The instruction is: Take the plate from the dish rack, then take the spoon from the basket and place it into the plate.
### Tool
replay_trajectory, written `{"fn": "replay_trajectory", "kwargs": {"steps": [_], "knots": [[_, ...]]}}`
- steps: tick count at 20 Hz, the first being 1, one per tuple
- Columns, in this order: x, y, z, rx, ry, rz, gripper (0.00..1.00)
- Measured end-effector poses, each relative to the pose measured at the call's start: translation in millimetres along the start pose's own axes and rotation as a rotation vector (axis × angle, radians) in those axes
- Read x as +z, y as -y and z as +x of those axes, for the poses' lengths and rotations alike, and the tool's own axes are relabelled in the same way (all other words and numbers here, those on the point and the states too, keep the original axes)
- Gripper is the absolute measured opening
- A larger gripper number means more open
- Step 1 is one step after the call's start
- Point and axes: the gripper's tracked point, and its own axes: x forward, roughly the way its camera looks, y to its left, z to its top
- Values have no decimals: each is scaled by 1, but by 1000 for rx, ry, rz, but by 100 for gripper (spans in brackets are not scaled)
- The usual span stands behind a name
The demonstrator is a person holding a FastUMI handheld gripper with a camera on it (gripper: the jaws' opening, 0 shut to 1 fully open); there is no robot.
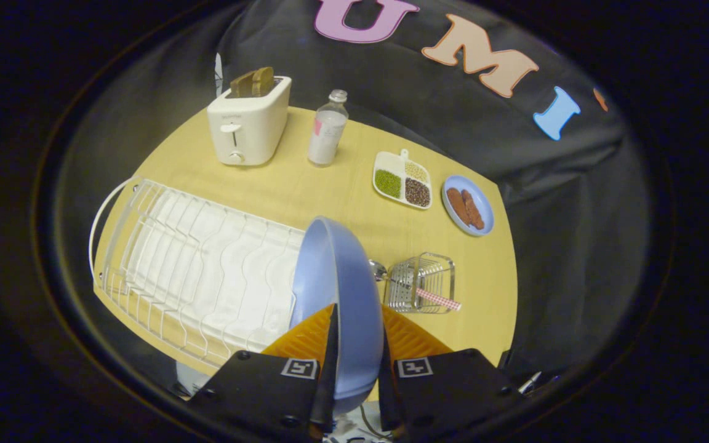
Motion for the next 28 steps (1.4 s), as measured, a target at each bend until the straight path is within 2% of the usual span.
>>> {"fn": "replay_trajectory", "kwargs": {"steps": [9, 12, 15, 16, 20, 24, 28], "knots": [[9, 20, 5, 38, -33, 47, 32], [13, 24, 5, 7, -24, 41, 32], [18, 12, -4, -48, 6, -47, 31], [18, 7, -6, -64, 11, -80, 27], [18, 4, -12, -89, 24, -150, 27], [11, 8, -13, -56, 8, -104, 28], [2, 9, -15, 13, 26, 80, 28]]}}
